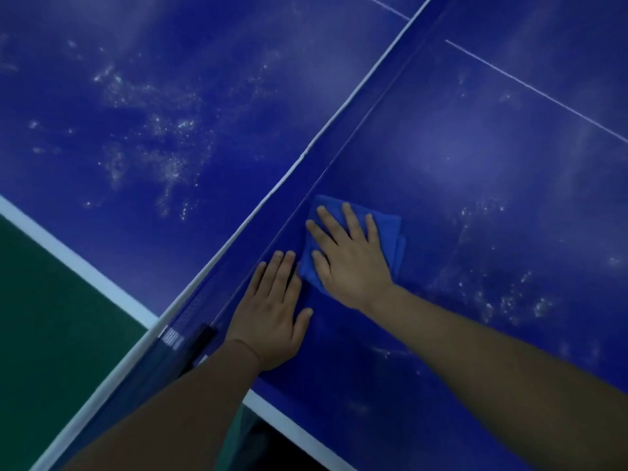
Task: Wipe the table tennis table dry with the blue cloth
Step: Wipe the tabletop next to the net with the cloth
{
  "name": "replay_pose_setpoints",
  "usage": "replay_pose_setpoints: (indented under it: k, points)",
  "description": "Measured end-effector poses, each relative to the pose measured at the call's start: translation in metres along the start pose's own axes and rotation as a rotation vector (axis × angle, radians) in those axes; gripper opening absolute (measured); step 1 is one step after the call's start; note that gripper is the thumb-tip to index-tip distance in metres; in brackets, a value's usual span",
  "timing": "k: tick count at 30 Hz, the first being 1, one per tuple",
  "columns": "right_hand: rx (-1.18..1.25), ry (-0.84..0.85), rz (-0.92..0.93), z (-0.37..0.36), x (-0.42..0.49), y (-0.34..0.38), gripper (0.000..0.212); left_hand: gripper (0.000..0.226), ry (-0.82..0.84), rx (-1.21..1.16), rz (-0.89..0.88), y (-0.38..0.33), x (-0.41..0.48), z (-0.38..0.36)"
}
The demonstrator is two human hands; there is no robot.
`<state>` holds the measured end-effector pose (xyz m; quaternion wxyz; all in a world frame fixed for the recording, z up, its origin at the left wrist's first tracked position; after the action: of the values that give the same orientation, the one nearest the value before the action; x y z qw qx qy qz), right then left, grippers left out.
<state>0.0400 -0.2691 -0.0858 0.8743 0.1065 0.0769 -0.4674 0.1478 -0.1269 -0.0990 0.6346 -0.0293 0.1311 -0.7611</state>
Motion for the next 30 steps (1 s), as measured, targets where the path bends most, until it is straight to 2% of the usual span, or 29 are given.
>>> replay_pose_setpoints:
  k: [2,5,7,9,12,16,18,21,23,26,30]
  points:
    - [0.006,-0.008,-0.036,0.011,0.040,-0.015,0.058,0.069,-0.021,-0.017,-0.007,0.001,0.006,0.001]
    - [0.022,-0.054,-0.294,0.030,0.089,-0.086,0.059,0.068,-0.052,-0.052,-0.043,0.007,0.031,0.009]
    - [0.036,-0.093,-0.378,0.032,0.083,-0.118,0.061,0.068,-0.060,-0.079,-0.089,0.009,0.061,0.017]
    - [-0.029,-0.133,-0.327,0.024,0.051,-0.119,0.059,0.068,-0.084,-0.094,-0.126,0.010,0.097,0.025]
    - [-0.065,-0.107,-0.133,0.011,0.015,-0.093,0.057,0.067,-0.108,-0.095,-0.157,0.016,0.141,0.032]
    - [-0.054,-0.064,0.042,0.023,0.080,-0.086,0.055,0.071,-0.028,-0.047,-0.169,0.027,0.153,0.025]
    - [-0.064,-0.083,-0.066,0.035,0.128,-0.104,0.059,0.073,-0.014,-0.020,-0.171,0.027,0.154,0.025]
    - [-0.032,-0.128,-0.357,0.047,0.152,-0.157,0.064,0.073,0.023,0.020,-0.170,0.027,0.157,0.023]
    - [-0.038,-0.191,-0.340,0.043,0.125,-0.165,0.058,0.071,0.033,0.016,-0.178,0.026,0.157,0.023]
    - [-0.037,-0.174,-0.165,0.027,0.079,-0.133,0.055,0.070,0.036,0.006,-0.185,0.026,0.159,0.021]
    - [0.070,-0.105,-0.160,0.044,0.141,-0.114,0.059,0.069,0.023,0.017,-0.186,0.027,0.161,0.020]
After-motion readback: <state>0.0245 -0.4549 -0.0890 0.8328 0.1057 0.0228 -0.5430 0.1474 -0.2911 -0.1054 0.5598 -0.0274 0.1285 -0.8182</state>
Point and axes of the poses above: each hand's wrist, its own x-axis towards the middle knuckle, its own z-axis out of the back of the hand, y = z × x, the point moved 3 cm from there along x, towards the middle knuckle, and after that the axes turned 15 degrees about -z, right-handed, at the moved point
